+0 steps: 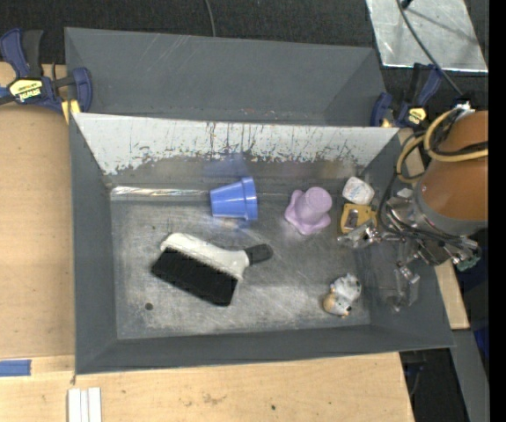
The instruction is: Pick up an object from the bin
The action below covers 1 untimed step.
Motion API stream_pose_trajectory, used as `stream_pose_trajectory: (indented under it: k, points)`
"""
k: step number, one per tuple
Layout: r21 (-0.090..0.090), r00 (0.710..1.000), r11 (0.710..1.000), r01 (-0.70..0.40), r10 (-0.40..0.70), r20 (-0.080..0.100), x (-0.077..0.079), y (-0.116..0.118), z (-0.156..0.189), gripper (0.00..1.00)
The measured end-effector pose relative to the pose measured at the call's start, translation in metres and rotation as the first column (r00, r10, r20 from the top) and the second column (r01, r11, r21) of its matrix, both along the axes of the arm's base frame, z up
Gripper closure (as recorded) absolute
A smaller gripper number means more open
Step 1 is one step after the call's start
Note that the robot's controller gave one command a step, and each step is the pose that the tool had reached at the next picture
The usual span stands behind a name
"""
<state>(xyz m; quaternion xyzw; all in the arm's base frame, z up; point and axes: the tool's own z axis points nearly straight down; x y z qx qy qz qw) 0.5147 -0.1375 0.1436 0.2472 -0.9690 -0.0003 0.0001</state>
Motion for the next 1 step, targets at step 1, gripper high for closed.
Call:
stream_pose_trajectory:
  k: [1]
  points:
    - [-0.001,0.974,0.974,-0.228,0.228,0.004,0.0033,0.0139,-0.0010,0.00]
